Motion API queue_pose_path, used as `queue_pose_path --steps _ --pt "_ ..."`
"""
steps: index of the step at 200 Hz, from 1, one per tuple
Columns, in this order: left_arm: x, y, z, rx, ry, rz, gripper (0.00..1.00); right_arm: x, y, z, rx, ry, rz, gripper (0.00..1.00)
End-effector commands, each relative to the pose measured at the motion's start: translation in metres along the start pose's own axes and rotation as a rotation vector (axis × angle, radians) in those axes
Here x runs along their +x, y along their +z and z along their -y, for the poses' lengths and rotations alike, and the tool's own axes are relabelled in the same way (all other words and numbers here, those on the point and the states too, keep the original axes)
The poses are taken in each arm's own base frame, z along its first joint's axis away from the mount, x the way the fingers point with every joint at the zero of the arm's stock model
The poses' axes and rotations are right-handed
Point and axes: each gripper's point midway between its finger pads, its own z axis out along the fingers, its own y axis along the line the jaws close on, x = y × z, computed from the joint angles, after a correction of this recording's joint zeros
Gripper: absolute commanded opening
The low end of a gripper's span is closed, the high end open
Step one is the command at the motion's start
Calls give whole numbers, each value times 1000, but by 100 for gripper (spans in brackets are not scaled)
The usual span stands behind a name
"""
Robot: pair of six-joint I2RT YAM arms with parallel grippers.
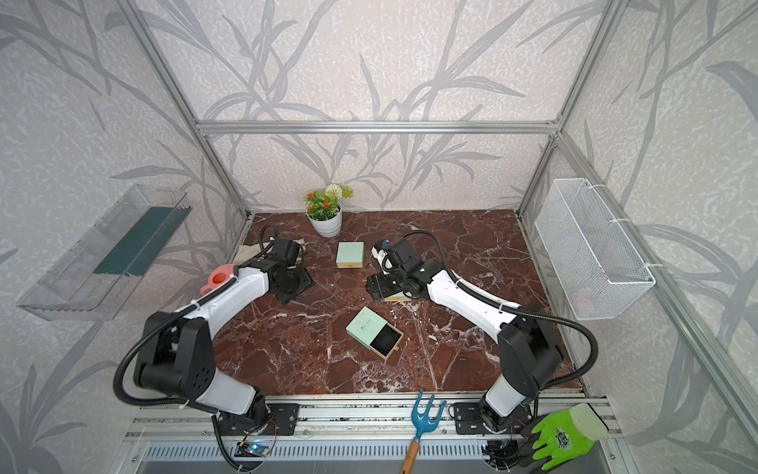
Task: Take out the earrings from the drawer-style jewelry box
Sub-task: Pick up the earring from the center of the board.
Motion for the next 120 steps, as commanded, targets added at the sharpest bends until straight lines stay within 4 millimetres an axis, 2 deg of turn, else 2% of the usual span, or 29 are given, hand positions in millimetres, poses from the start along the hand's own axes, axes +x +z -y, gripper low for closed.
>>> queue_pose_path --steps 1,16,48,60,83,104,120 --pt "-16 7 -27 -184 49 42 66 -7 -32 -1 -34 16 128 90" --pt "-28 16 -27 -228 116 66 63 1 -49 0 -54 29 153 100" --pt "-48 34 -40 -360 272 64 59 19 -70 2 -74 26 154 99" --pt "-54 45 -43 -337 284 48 59 27 -71 3 -90 28 137 99" --pt "-60 62 -32 -179 270 8 59 37 -68 5 -105 34 108 99" --pt "-67 68 -17 -71 311 -26 59 45 -63 6 -121 44 80 99" --pt "-73 71 -14 -60 324 -34 61 49 -60 4 -143 58 74 99"
